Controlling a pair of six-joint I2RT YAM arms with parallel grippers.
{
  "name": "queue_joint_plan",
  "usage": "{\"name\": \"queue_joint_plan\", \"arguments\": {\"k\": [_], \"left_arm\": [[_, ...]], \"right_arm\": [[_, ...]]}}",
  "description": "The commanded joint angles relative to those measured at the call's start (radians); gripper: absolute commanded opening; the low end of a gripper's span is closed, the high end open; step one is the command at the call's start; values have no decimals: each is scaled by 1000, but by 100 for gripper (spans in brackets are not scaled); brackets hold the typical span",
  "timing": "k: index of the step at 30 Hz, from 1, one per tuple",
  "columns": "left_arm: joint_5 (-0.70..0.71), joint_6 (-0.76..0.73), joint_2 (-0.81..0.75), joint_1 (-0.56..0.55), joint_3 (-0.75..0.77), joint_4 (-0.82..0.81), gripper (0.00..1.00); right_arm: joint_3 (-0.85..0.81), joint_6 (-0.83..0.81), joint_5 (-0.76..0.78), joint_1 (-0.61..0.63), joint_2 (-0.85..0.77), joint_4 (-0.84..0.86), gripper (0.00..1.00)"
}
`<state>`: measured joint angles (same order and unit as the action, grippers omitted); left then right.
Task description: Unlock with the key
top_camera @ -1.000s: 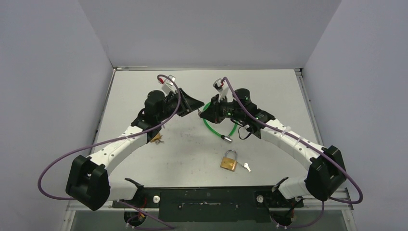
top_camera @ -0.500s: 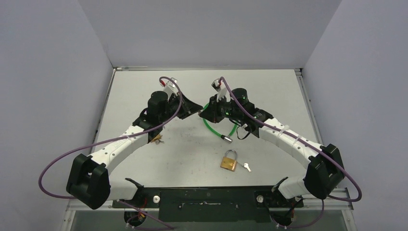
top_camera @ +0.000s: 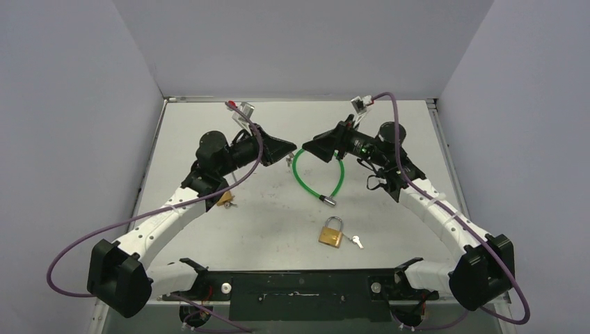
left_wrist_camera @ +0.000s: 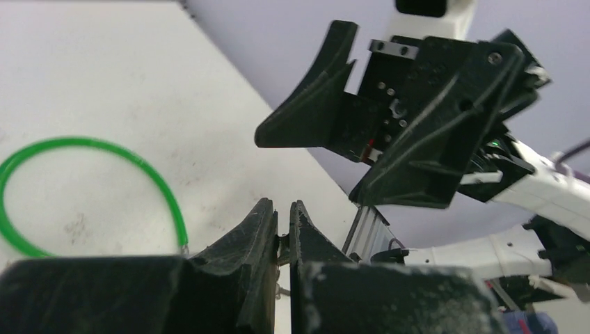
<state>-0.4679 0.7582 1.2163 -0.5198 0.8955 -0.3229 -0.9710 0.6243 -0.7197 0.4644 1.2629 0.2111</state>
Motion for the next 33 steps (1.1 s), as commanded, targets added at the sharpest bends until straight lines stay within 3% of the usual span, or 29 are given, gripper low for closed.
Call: {"name": "queue_joint_plan", "arguments": {"k": [1, 6, 9, 17, 25, 30, 33], "left_arm": [[-184, -65, -59, 0, 86, -244, 0], [-292, 8, -66, -1, 132, -410, 0], [-332, 47, -59, -4, 161, -488, 0], [-374, 70, -41, -28, 210, -562, 0], [-373, 111, -31, -44, 214, -612, 0], [-356, 112, -33, -46, 210, -623, 0], [-353, 112, -33, -48, 207, -624, 0]], "right_arm": [[-2, 216, -152, -13, -66, 378, 80], [-14, 395, -232, -12, -57, 617, 77], [-58, 432, -289, 5, -36, 667, 74], [-165, 402, -312, 93, 3, 651, 76], [-223, 427, -357, 122, 50, 652, 61], [-225, 403, -369, 129, 57, 605, 63], [-230, 391, -368, 130, 56, 581, 55]]}}
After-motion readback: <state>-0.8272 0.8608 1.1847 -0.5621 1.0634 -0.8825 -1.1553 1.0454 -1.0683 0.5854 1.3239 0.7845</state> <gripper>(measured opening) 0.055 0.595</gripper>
